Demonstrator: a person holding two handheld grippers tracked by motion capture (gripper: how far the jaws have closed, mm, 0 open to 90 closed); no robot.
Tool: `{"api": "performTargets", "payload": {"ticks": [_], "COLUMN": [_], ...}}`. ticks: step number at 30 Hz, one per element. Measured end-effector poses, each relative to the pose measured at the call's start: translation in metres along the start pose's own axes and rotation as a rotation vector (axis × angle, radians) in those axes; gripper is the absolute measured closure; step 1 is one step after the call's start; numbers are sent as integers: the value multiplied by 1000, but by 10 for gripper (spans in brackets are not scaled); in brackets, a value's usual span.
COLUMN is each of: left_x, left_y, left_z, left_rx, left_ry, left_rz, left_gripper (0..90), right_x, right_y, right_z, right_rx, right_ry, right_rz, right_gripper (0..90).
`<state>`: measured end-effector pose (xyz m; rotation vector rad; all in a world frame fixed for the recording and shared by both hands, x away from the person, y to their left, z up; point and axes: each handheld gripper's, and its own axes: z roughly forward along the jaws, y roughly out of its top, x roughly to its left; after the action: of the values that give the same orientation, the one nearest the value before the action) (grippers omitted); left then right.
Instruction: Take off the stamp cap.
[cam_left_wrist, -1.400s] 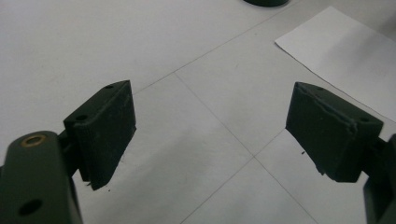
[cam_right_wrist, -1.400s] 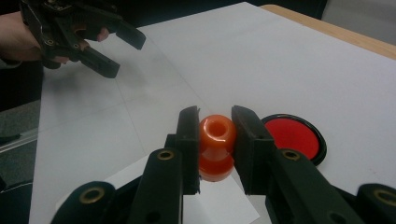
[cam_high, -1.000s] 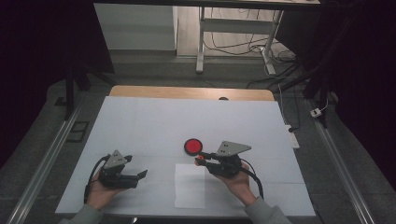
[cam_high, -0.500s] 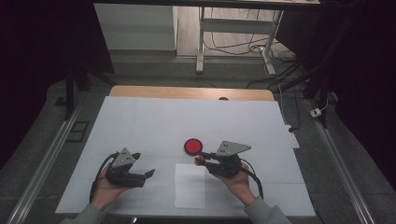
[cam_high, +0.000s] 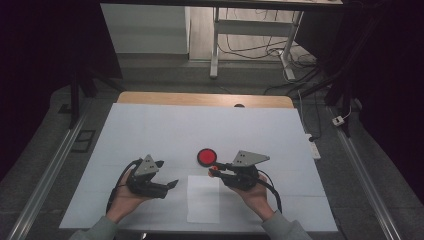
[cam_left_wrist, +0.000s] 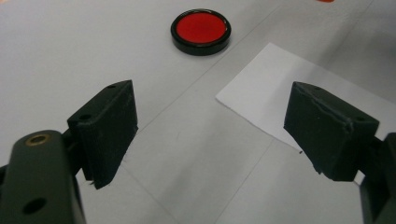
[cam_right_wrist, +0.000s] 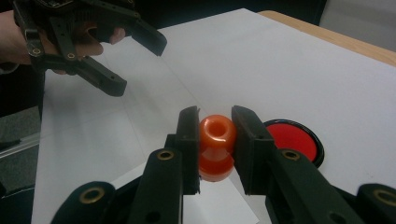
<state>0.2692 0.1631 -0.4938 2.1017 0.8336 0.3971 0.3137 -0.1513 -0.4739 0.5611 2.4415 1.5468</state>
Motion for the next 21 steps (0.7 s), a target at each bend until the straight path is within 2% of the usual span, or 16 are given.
{"api": "performTargets", "payload": {"ticks": [12, 21], "left_x": [-8, -11], "left_y": [14, 24], "left_z": [12, 21], "left_rx": [10, 17], "left_ry": [-35, -54], "left_rz": [34, 41], "left_gripper": [174, 174], "right_x": [0, 0], "right_y": [0, 0], "right_z": [1, 1], "right_rx": [6, 9], "right_ry": [1, 0], "right_rz": [-3, -4], "right_gripper": [718, 718]}}
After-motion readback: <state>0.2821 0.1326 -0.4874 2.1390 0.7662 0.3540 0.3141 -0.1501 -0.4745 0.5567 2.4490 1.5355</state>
